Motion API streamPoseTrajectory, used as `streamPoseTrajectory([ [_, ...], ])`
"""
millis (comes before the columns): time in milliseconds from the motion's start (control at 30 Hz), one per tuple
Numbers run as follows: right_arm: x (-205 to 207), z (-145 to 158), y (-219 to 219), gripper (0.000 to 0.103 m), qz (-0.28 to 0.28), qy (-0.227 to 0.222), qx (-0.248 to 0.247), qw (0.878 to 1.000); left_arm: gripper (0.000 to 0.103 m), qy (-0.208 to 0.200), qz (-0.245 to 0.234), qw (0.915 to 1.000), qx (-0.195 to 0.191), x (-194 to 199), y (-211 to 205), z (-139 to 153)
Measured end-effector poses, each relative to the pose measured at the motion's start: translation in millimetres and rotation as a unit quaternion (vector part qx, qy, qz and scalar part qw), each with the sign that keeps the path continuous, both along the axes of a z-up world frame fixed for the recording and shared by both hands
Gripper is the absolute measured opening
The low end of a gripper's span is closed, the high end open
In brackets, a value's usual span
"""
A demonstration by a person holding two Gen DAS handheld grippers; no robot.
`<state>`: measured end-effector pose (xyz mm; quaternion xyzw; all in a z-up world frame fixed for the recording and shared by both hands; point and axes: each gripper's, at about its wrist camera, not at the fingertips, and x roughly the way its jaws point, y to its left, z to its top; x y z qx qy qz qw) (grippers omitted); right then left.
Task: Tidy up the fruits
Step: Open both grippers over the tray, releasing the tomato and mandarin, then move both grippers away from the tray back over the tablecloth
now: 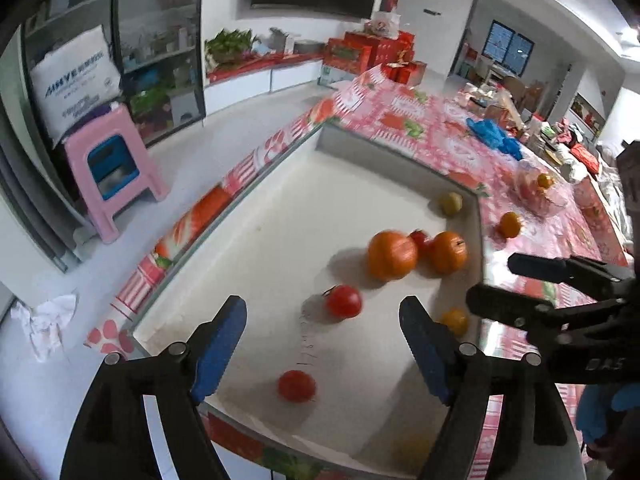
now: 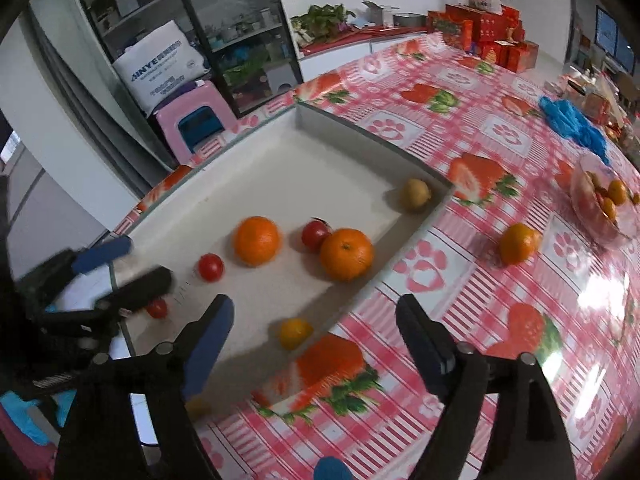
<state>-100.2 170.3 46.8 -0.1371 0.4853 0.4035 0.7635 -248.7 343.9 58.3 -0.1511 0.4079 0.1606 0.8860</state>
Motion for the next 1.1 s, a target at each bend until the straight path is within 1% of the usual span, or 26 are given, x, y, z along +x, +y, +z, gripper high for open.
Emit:
streamPoseTrajectory([
  [67,5,1,-12,0.102,-0.014,0.001,0.004,1.000,0.080,-0.006,-0.012,0.9998,0.013,0,-7,12],
  [100,8,1,-19,0.103,-0.021,0.002,0.009,1.000,0.080,-0.008,-0.018,0.9997,0.018,0,-11,18],
  [233,26,2,-52,0.103,-0.069,0.006,0.019,0.997,0.080,-0.020,-0.044,0.9981,0.038,5,-28,47],
  [400,52,-2,-102,0.103,-0.144,0.009,0.021,0.989,0.080,-0.037,-0.079,0.9952,0.044,15,-49,81],
  [500,70,-11,-135,0.103,-0.184,0.034,0.022,0.982,0.080,-0.037,-0.108,0.9926,0.041,28,-65,104],
  [567,81,-17,-157,0.103,-0.212,0.045,0.021,0.976,0.080,-0.037,-0.123,0.9901,0.058,40,-79,123],
  [633,89,-21,-177,0.103,-0.237,0.042,0.013,0.970,0.080,-0.055,-0.137,0.9862,0.075,52,-91,151],
  [700,96,-24,-196,0.103,-0.261,0.037,0.000,0.965,0.080,-0.074,-0.147,0.9833,0.079,61,-101,175],
  [733,99,-28,-205,0.103,-0.272,0.036,-0.010,0.962,0.080,-0.088,-0.154,0.9809,0.079,69,-107,191],
  [767,102,-33,-212,0.103,-0.283,0.034,-0.027,0.958,0.080,-0.096,-0.159,0.9792,0.082,75,-112,200],
  [800,104,-39,-219,0.103,-0.295,0.030,-0.045,0.954,0.090,-0.101,-0.166,0.9770,0.089,85,-118,208],
  [833,105,-44,-226,0.103,-0.303,0.027,-0.055,0.951,0.103,-0.101,-0.169,0.9759,0.095,92,-123,211],
  [867,105,-49,-233,0.103,-0.312,0.021,-0.064,0.948,0.103,-0.109,-0.168,0.9746,0.099,100,-129,212],
  [900,103,-54,-238,0.103,-0.319,0.013,-0.074,0.945,0.103,-0.112,-0.171,0.9740,0.098,109,-136,206],
  [967,98,-57,-245,0.103,-0.319,-0.022,-0.094,0.943,0.103,-0.099,-0.185,0.9734,0.092,124,-148,188],
  [1000,95,-59,-246,0.103,-0.313,-0.036,-0.096,0.944,0.103,-0.080,-0.194,0.9734,0.092,136,-158,166],
  [1067,91,-59,-249,0.103,-0.304,-0.050,-0.087,0.947,0.103,-0.045,-0.197,0.9748,0.095,151,-171,130],
  [1100,89,-60,-250,0.103,-0.301,-0.058,-0.082,0.948,0.103,-0.023,-0.201,0.9752,0.089,160,-176,108],
])
